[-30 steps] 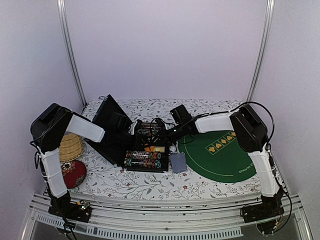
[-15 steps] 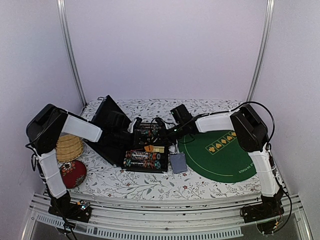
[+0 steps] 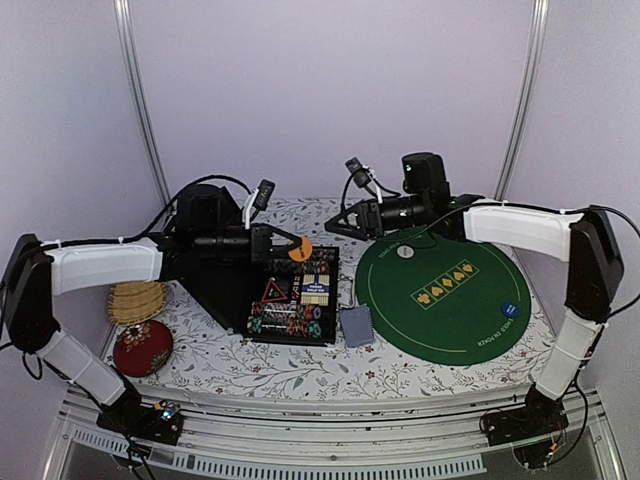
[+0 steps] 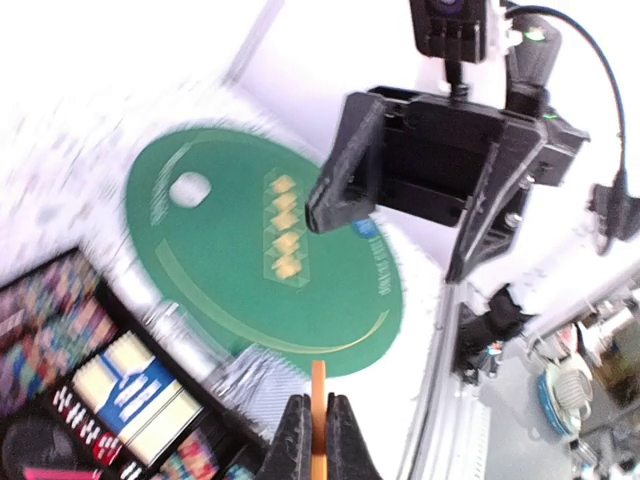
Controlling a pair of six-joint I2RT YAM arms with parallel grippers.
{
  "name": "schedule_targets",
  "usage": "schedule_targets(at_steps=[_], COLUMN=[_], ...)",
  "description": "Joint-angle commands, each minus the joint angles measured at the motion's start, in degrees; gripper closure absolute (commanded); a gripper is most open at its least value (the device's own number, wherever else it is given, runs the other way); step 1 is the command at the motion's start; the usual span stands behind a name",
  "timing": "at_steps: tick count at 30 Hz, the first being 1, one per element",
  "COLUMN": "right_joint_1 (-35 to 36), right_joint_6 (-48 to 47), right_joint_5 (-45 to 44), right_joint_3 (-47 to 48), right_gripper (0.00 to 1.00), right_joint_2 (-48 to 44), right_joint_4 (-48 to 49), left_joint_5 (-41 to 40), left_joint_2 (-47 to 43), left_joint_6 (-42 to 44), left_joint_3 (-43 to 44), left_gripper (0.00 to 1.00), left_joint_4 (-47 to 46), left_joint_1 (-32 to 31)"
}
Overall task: Distribute texas hold em gaming equipment
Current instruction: Pick up the big blind button from the poker case, then pass from the left arm to the right
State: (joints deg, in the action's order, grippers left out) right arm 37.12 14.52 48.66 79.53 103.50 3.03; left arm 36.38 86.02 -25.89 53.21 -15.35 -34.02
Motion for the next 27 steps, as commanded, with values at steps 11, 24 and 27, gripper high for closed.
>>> schedule_targets(at_steps=[11,24,27], right_joint_1=[5.3,4.2,0.8], right_joint_6=[-3.7,-4.9,-6.0], right_joint_5=[7.9,7.1,6.2], right_joint_3=[-0.9,-3.7,-5.7], right_gripper=[0.69,0.98,0.98], right_joint_2=[0.2,-3.2,-5.8], right_joint_4=[7.8,2.8,-7.9], left_joint_5=[4.4,2.6,-5.2], left_joint_2=[-5.8,-5.6,-6.9], left_joint_6=[0.7,4.1,7.0], left_joint_3=[-2.5,-0.8,-0.1], left_gripper=[1.00,0.60,0.20], left_joint_4=[-10.2,-4.0,2.3], left_joint_1=[-3.1,-3.6,-3.6])
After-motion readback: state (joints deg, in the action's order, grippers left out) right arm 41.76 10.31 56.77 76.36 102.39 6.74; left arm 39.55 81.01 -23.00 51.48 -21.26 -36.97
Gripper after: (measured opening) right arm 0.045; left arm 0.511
